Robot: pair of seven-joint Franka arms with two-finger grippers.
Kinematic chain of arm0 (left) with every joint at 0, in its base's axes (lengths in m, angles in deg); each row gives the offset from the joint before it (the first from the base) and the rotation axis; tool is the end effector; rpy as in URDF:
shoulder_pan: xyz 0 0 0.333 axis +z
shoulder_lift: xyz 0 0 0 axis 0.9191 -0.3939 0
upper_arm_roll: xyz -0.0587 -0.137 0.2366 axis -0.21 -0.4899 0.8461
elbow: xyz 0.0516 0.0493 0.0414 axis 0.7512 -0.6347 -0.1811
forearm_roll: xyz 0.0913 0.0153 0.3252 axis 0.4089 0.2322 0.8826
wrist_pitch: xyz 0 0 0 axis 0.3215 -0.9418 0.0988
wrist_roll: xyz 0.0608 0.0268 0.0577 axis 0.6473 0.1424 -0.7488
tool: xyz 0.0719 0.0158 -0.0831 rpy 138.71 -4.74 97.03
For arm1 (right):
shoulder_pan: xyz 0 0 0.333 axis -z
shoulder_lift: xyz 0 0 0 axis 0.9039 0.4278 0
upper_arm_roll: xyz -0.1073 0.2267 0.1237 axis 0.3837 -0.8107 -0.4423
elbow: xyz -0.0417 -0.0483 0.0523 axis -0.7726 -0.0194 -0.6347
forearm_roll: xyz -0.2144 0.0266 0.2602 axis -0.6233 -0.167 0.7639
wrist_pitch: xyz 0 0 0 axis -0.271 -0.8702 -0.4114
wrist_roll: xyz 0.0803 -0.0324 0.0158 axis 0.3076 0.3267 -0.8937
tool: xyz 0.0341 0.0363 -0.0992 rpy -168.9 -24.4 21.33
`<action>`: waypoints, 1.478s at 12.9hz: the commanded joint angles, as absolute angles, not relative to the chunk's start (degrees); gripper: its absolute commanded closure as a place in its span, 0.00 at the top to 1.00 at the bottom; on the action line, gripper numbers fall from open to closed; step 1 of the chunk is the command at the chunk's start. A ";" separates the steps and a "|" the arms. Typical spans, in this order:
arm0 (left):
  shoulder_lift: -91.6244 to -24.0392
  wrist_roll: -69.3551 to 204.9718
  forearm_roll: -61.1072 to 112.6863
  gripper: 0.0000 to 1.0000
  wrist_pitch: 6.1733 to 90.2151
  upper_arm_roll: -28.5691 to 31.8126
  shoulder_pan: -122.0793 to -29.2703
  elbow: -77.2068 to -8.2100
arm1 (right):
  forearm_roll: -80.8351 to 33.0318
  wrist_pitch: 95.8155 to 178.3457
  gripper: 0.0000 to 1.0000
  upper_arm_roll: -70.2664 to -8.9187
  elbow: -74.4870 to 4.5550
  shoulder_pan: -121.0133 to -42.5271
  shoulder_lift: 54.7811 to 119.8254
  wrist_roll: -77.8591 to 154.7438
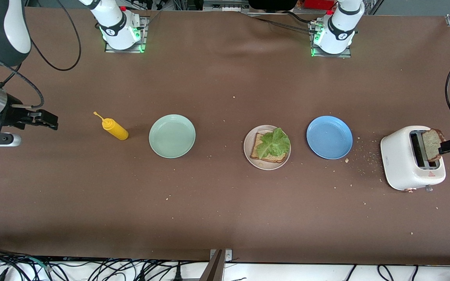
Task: Make sandwich in beige plate with both arms
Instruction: 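Reach the left gripper down to the bread slice in the toaster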
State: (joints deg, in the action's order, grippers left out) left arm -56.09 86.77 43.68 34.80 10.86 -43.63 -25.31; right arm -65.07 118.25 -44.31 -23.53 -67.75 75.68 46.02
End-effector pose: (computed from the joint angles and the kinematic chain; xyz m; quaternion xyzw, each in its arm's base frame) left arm 0.5838 0.1762 0.4322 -0.9989 -0.0009 0.0287 0.0377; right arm 0.5580 0.0162 0.5035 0.9990 0.0035 -0.0221 0.0389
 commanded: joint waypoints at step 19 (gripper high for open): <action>-52.25 92.80 37.50 0.00 41.60 9.75 -36.65 -39.68 | -64.18 121.74 0.98 -44.16 -28.84 -68.28 74.03 47.43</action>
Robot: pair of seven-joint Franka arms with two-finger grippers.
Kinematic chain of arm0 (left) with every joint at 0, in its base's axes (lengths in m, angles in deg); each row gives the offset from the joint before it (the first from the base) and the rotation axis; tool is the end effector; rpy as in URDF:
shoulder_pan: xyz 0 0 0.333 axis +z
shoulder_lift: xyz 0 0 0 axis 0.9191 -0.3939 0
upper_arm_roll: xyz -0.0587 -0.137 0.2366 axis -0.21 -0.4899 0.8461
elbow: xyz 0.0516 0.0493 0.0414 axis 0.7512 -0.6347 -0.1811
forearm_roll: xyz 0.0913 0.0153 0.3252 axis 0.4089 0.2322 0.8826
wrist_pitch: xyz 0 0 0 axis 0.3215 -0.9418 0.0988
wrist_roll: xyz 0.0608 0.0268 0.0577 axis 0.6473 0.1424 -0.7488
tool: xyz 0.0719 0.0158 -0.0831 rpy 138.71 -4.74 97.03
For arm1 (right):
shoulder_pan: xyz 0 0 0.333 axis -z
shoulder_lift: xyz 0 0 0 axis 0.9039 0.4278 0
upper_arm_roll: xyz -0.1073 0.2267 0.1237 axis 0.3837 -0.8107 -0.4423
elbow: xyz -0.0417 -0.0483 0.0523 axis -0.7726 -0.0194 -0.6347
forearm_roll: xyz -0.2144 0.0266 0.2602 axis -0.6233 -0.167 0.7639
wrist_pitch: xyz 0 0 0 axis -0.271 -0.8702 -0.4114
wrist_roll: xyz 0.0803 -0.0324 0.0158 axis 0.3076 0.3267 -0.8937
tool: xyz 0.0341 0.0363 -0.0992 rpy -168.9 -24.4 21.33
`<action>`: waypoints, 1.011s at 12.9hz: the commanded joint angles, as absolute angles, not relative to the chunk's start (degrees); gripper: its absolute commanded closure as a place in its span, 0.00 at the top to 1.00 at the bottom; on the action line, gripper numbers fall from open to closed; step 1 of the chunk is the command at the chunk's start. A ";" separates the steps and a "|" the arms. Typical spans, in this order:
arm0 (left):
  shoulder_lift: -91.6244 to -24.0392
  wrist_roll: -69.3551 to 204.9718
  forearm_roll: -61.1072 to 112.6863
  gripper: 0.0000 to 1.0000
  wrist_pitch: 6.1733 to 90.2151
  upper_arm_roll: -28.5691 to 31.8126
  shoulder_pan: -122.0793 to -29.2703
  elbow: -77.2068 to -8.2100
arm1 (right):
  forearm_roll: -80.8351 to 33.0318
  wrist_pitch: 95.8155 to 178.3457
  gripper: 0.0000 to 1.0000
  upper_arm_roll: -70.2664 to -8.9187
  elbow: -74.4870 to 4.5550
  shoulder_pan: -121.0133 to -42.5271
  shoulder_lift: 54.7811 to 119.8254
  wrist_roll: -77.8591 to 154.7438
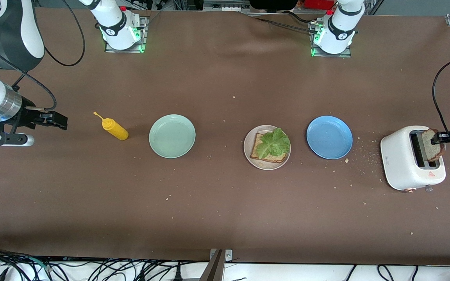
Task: Make sandwich in beige plate with both arms
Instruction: 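Grasp the bread slice with the left gripper and lift it out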
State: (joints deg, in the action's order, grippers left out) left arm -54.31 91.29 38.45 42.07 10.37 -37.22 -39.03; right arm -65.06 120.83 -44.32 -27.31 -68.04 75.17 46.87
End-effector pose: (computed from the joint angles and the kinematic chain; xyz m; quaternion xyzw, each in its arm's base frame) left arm 0.5431 0.2129 0.3617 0.9981 0.0177 -0.0560 0.0210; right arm 0.5553 0.0193 0.4845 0.9989 0.0005 -0.0277 0.0389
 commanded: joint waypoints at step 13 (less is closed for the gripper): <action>-47.59 91.49 45.57 0.00 22.88 1.41 -45.85 -20.18 | -64.09 121.83 0.97 -44.25 -29.20 -68.28 74.12 47.43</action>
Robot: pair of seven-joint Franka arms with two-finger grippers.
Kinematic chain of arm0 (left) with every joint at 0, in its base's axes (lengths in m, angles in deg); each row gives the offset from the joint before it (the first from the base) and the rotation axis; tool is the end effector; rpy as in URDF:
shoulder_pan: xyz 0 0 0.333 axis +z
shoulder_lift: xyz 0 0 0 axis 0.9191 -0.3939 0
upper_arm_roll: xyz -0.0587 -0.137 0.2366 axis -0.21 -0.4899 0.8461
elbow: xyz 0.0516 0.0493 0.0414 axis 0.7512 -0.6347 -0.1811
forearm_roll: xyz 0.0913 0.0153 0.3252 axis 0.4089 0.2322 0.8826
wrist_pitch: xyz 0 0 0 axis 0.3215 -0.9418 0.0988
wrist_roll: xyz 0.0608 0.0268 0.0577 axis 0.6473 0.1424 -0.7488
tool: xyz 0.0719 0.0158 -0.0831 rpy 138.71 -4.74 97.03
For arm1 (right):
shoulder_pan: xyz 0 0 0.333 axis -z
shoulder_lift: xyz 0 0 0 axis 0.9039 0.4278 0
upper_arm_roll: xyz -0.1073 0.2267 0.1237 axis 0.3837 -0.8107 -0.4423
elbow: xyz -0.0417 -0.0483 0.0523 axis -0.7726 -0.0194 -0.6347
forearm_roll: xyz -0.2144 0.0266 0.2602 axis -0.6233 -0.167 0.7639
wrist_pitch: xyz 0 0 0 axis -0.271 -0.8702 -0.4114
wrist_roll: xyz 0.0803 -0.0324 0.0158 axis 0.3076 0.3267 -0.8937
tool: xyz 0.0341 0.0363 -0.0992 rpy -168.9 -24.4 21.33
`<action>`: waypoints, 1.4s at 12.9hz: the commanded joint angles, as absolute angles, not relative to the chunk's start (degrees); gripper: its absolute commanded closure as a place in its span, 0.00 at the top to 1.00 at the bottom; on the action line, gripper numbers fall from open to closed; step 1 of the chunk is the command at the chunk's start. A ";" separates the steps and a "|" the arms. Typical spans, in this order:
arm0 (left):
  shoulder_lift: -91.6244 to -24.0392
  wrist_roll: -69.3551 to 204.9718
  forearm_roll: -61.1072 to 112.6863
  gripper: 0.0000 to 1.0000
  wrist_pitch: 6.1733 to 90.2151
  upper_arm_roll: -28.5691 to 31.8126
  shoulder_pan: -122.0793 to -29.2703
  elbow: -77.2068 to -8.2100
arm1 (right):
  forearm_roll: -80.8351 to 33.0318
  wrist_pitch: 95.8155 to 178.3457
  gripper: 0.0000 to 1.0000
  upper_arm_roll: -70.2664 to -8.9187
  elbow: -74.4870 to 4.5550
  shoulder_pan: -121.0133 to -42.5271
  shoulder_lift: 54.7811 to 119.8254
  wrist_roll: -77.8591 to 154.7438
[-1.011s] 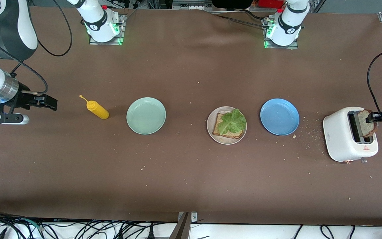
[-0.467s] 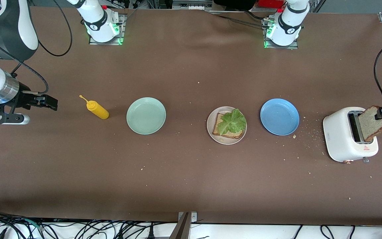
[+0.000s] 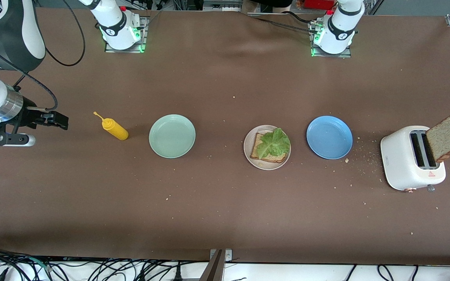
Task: Make sandwich in beige plate with both arms
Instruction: 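Carry the bread slice with the left gripper over the beige plate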
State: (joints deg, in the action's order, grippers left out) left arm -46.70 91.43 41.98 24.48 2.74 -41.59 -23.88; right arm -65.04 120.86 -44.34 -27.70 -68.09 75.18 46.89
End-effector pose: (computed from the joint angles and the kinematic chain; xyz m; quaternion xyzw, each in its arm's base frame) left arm 0.5554 0.1120 0.5270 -0.9964 0.0793 0.0175 0.0225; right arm 0.5546 0.0200 0.4816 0.9988 0.0011 -0.0309 0.0389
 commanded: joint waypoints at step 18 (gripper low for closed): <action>-66.39 72.12 -8.51 0.00 22.08 0.70 -59.33 -21.21 | -64.00 122.27 0.97 -44.25 -29.37 -68.28 74.21 47.43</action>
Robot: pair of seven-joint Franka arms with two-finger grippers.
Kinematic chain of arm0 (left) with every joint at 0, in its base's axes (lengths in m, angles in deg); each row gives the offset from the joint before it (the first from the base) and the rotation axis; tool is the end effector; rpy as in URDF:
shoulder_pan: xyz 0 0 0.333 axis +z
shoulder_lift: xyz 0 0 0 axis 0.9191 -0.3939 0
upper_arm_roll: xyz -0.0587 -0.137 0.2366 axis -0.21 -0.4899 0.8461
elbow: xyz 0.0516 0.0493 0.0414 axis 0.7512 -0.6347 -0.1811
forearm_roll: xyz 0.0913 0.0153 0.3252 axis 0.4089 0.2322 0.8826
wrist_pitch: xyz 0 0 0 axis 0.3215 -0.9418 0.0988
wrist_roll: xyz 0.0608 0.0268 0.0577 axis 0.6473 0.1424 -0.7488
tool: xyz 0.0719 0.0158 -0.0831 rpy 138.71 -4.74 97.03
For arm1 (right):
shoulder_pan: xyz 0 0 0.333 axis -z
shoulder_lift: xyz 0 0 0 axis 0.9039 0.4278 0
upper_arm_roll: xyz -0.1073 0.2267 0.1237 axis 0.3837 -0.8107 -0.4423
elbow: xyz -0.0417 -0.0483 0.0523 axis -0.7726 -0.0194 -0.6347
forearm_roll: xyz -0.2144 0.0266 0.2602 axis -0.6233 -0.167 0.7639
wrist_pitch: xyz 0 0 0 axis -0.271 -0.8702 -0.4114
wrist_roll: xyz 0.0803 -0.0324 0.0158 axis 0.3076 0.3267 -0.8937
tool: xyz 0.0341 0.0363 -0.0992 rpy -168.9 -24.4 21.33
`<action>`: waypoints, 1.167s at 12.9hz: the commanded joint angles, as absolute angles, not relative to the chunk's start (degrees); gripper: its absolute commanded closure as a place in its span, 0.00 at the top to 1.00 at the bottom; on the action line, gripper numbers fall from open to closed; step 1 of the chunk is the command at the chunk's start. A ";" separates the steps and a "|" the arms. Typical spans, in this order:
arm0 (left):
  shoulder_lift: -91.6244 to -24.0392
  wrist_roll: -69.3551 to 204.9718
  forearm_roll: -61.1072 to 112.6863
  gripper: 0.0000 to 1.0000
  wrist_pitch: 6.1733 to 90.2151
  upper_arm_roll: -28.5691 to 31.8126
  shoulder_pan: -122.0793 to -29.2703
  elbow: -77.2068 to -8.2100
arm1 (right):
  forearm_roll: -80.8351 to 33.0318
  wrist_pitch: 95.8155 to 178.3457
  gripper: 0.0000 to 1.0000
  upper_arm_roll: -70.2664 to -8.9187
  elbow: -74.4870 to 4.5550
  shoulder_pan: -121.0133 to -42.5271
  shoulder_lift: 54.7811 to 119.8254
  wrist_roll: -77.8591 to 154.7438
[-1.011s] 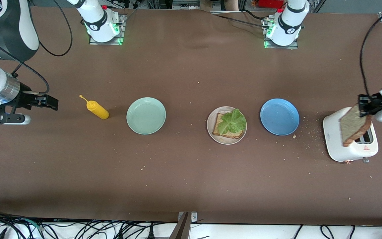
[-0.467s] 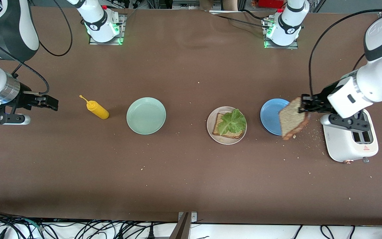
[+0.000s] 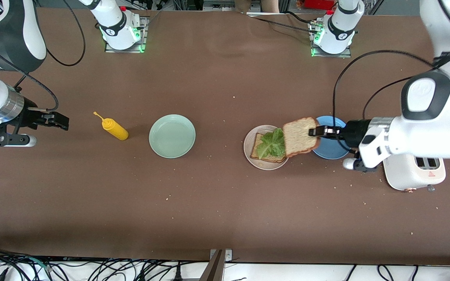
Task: Make sandwich in beige plate with both arms
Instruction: 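Carry the bread slice with the left gripper over the beige plate, then lower the bread onto the lettuce and open the left gripper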
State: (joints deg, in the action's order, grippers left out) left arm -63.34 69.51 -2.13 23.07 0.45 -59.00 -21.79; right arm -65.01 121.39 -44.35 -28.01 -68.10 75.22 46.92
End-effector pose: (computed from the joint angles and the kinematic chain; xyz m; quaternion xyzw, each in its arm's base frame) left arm 0.5913 -0.1467 0.4100 0.9093 0.0096 -0.1863 0.3719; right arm 0.5552 0.0203 0.4797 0.9988 0.0012 -0.0294 0.0385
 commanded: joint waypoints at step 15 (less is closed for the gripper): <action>-84.59 115.83 -10.75 0.67 28.33 1.05 -58.98 -22.98 | -64.09 121.31 0.99 -44.34 -28.32 -68.54 74.39 46.46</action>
State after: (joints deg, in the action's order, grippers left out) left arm -84.93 114.14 -8.78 28.41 0.95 -59.29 -23.61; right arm -64.99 121.65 -44.35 -28.18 -68.36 75.21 46.89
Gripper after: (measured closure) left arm 0.916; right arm 0.004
